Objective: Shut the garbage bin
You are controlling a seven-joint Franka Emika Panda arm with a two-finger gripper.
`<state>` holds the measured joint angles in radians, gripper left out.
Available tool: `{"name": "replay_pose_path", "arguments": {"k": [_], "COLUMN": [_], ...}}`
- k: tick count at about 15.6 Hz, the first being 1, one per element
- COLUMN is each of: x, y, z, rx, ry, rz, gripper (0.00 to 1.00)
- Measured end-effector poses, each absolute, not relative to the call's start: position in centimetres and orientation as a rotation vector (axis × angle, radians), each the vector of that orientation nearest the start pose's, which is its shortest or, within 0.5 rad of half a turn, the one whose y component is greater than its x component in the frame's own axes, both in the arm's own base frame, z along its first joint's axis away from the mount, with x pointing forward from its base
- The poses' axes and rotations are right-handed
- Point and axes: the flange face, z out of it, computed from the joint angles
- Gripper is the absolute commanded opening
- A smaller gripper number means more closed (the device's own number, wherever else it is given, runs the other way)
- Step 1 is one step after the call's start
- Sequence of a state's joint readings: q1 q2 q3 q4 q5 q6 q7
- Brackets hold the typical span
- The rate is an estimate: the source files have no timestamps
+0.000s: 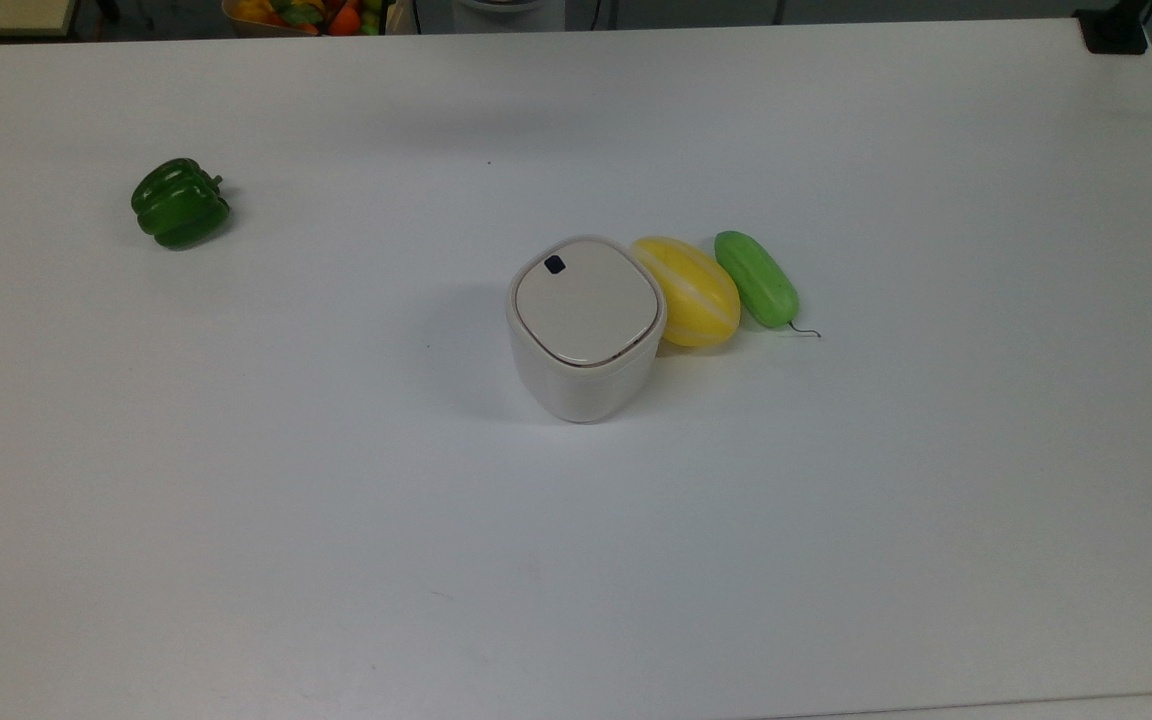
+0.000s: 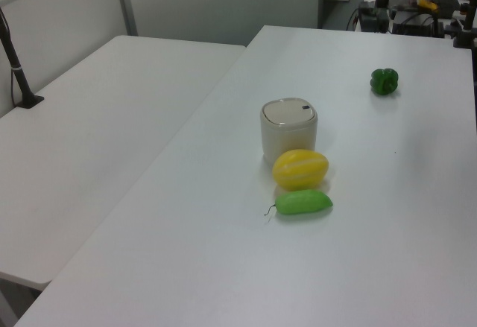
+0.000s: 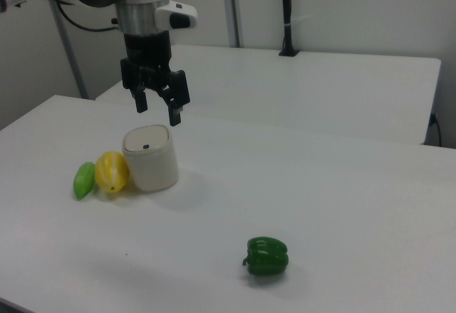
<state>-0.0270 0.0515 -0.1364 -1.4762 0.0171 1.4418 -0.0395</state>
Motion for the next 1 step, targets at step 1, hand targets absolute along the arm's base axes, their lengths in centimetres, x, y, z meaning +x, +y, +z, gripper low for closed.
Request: {"name": "replay_pose_path", "arguments": {"k": [1], "x": [55.02], "y": [-8.52], "z": [62.91], "rx": [-3.114], "ry": [0.188], "rz": [0.136], "gripper": [1.00]}}
